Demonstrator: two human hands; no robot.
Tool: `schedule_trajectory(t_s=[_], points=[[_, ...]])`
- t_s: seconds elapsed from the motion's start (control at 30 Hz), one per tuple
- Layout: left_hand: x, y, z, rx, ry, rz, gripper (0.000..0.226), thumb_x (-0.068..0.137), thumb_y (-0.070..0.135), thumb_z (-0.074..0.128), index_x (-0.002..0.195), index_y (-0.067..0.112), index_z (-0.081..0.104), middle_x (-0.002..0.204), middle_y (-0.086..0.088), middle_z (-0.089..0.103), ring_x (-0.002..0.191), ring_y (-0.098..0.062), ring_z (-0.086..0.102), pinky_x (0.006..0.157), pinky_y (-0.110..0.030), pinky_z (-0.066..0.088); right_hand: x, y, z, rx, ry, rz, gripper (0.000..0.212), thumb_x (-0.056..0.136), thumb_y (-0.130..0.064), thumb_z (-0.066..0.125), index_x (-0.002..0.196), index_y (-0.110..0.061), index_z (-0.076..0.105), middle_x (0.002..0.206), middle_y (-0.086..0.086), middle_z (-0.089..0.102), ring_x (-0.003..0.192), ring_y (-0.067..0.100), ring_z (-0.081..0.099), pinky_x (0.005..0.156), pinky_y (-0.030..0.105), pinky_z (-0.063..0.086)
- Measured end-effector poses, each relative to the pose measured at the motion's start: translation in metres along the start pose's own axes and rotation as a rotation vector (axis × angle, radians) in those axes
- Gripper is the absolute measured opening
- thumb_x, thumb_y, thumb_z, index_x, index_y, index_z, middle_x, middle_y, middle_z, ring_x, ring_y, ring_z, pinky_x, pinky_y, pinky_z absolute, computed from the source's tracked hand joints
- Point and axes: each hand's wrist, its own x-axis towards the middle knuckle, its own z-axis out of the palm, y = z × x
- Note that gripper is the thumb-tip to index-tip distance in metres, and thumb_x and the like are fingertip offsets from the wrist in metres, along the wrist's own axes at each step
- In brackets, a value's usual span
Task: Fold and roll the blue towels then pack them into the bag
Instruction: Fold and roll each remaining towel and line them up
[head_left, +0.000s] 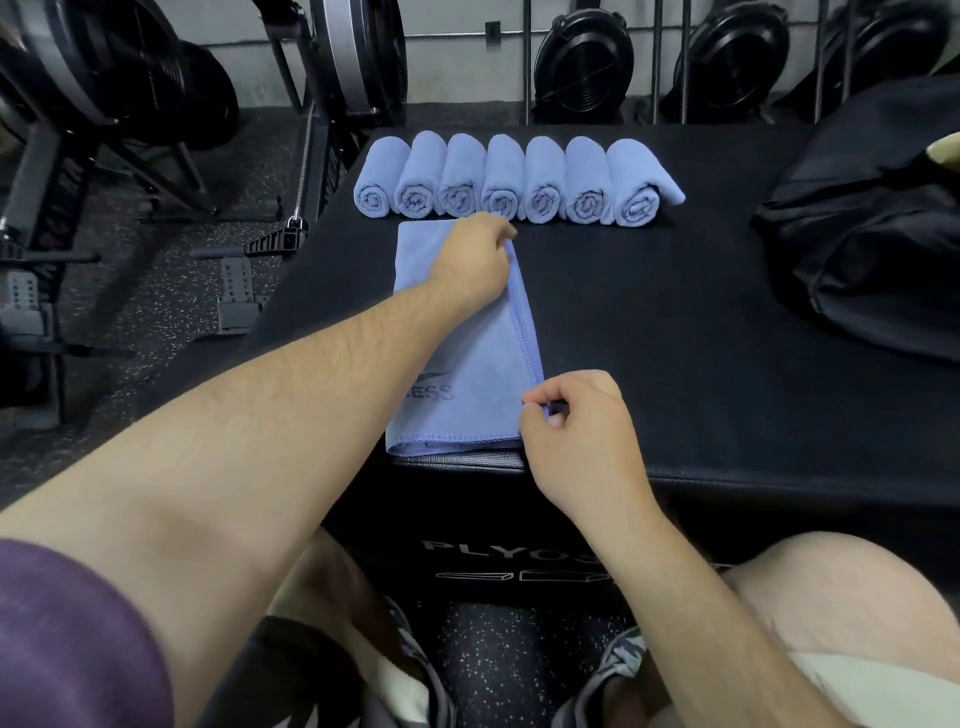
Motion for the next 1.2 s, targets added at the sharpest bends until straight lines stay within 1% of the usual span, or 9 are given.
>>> schedule_trajectory(t_s=[0.1,0.2,0.33,0.43,0.53,0.6,0.7,0.9,1.2], points=[[-0.008,-0.006,0.001,0.303,-0.089,-0.118,0.028,0.102,0.030,0.038,0.110,0.019,0.062,0.126,-0.001,0.058,0.135,-0.030,0.041,0.107,-0.042,0.028,0.001,0.000,0.001,-0.045,0.008,0.000,0.017,0.093,-0.009,0.055,0.088,-0.021,0.065,0.111,-0.009,0.050,0.072,0.006,0.056,0.063,0.005,0.040],[-0.016,-0.013,0.005,0.350,-0.306,-0.209,0.054,0.102,0.052,0.026,0.144,0.026,0.046,0.163,0.000,0.029,0.154,-0.039,0.005,0.120,-0.066,0.000,0.000,0.000,0.001,-0.112,-0.005,-0.003,0.016,0.094,-0.009,0.051,0.093,-0.018,0.065,0.112,-0.007,0.048,0.072,0.006,0.055,0.059,0.006,0.040],[-0.019,-0.013,0.009,0.351,-0.362,-0.182,0.059,0.103,0.057,0.015,0.160,0.041,0.014,0.171,0.007,-0.003,0.154,-0.038,-0.014,0.117,-0.069,-0.012,-0.003,-0.003,0.002,-0.209,-0.027,-0.025,0.018,0.096,-0.007,0.047,0.101,-0.012,0.064,0.119,-0.004,0.045,0.080,0.009,0.056,0.070,0.016,0.046],[-0.021,-0.011,0.012,0.390,-0.365,-0.170,0.058,0.104,0.057,0.010,0.160,0.044,0.006,0.170,0.009,-0.008,0.154,-0.039,-0.016,0.115,-0.071,-0.014,-0.007,-0.003,0.008,-0.444,0.005,-0.084,0.019,0.091,-0.008,0.050,0.105,-0.010,0.064,0.129,-0.001,0.043,0.105,0.023,0.050,0.086,0.039,0.049],[-0.024,-0.009,0.011,0.419,-0.365,-0.165,0.058,0.104,0.055,0.008,0.160,0.044,0.004,0.170,0.010,-0.008,0.154,-0.039,-0.015,0.114,-0.072,-0.013,0.001,-0.006,0.015,-0.564,0.036,-0.248,0.033,0.092,-0.013,0.052,0.123,-0.008,0.062,0.152,0.007,0.039,0.136,0.029,0.038,0.104,0.043,0.040],[-0.025,-0.008,0.010,0.414,-0.370,-0.165,0.057,0.105,0.054,0.008,0.160,0.044,0.004,0.170,0.011,-0.008,0.154,-0.038,-0.016,0.115,-0.072,-0.013,0.010,-0.004,0.024,-0.595,-0.090,-0.279,0.049,0.102,-0.023,0.041,0.150,-0.010,0.040,0.167,0.008,0.018,0.154,0.024,0.015,0.119,0.040,0.025],[-0.022,-0.010,0.009,0.401,-0.372,-0.165,0.057,0.104,0.055,0.008,0.160,0.045,0.006,0.170,0.012,-0.007,0.154,-0.038,-0.016,0.114,-0.072,-0.013,0.017,0.005,0.036,-0.748,-0.219,-0.266,0.059,0.109,-0.036,0.016,0.162,-0.012,0.011,0.171,0.006,-0.003,0.157,0.022,-0.006,0.127,0.040,0.006],[-0.002,-0.012,0.009,0.387,-0.389,-0.178,0.060,0.100,0.061,0.015,0.158,0.049,0.008,0.169,0.015,-0.006,0.154,-0.038,-0.016,0.110,-0.077,-0.014,0.018,0.011,0.041,-0.796,-0.192,-0.284,0.077,0.094,-0.043,-0.009,0.163,-0.013,0.008,0.171,0.007,-0.002,0.157,0.023,-0.008,0.127,0.040,0.002],[0.016,-0.014,0.009,0.380,-0.392,-0.138,0.058,0.104,0.057,0.008,0.160,0.045,0.005,0.169,0.016,-0.007,0.154,-0.039,-0.015,0.114,-0.073,-0.014,0.017,0.010,0.042,-0.783,-0.190,-0.264,0.071,0.098,-0.042,0.001,0.163,-0.015,0.009,0.171,0.005,-0.002,0.157,0.022,-0.008,0.126,0.039,-0.001]])
